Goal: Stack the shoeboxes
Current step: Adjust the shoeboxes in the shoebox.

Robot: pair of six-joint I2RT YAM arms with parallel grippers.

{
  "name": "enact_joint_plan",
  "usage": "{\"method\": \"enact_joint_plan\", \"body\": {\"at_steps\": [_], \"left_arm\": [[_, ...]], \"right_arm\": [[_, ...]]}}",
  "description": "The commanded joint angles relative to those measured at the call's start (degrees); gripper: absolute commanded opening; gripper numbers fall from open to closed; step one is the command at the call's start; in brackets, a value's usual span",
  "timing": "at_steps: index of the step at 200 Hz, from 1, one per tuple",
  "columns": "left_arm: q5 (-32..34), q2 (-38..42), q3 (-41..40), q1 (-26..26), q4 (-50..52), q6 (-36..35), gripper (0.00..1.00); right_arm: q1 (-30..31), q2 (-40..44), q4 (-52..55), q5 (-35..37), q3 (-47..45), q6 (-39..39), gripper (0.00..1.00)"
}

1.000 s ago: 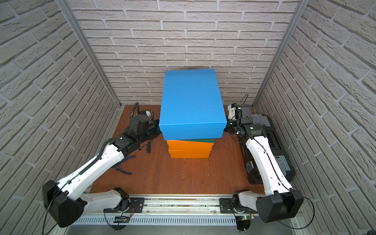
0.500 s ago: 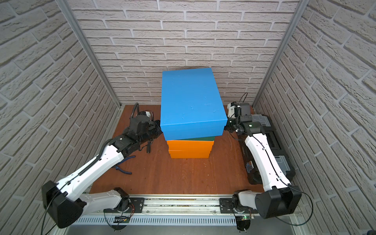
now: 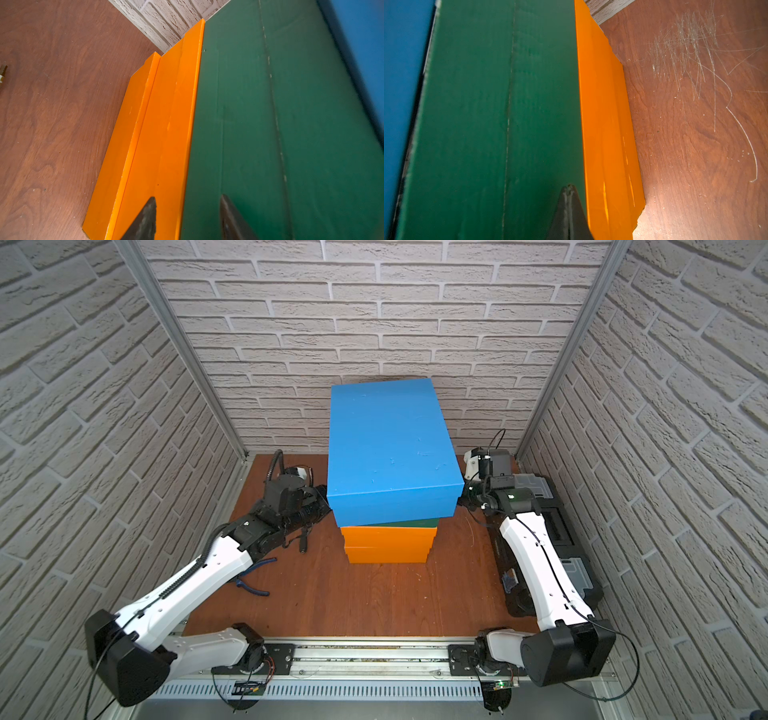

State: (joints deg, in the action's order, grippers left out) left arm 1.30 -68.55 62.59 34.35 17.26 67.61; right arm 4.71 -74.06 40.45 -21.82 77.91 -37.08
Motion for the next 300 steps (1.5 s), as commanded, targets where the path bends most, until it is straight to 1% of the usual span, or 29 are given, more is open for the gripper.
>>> {"method": "enact_joint_plan", "body": {"at_steps": [1, 82, 111, 149, 179, 205, 235, 278, 300], "left_arm": [[-3.04, 1.30, -0.73, -0.35, -1.19, -1.09, 0.49], [-4.14, 1.07, -1.15, -2.17, -1.44, -1.63, 0.50], [-4.46, 1.45, -0.98, -3.19, -0.78, -1.85, 0.49], [-4.02, 5.49, -0.41, -6.12, 2.87, -3.32, 0.49], [-0.58, 9.76, 2.44, -6.74, 8.08, -5.98, 0.50], [0.00, 11.17, 6.08, -6.67, 10.28, -7.69, 0.50], [-2.60, 10.17, 8.68, -6.02, 10.47, -8.01, 0.51], [-2.24, 6.42, 13.29, -1.58, 10.34, -9.85, 0.51], [-1.64, 4.68, 15.59, -0.29, 10.25, -10.64, 0.52]], "right_arm": [[1.01, 0.54, 0.05, -2.52, 1.10, 0.75, 0.03], [-2.06, -0.38, 0.38, -3.33, 1.64, 1.09, 0.03], [-4.21, 0.27, 1.27, -3.40, 1.96, 1.70, 0.03], [-8.39, 2.27, 3.86, -3.58, 2.84, 3.30, 0.03], [-10.64, 5.47, 5.36, -3.56, 3.13, 3.87, 0.03], [-10.82, 9.01, 5.75, -3.20, 3.47, 4.12, 0.03], [-10.78, 13.09, 6.05, -3.29, 4.30, 4.26, 0.03], [-10.47, 14.19, 3.81, -9.95, 6.36, 1.51, 0.03], [-9.10, 13.83, 2.38, -10.44, 7.03, 0.01, 0.03]]}}
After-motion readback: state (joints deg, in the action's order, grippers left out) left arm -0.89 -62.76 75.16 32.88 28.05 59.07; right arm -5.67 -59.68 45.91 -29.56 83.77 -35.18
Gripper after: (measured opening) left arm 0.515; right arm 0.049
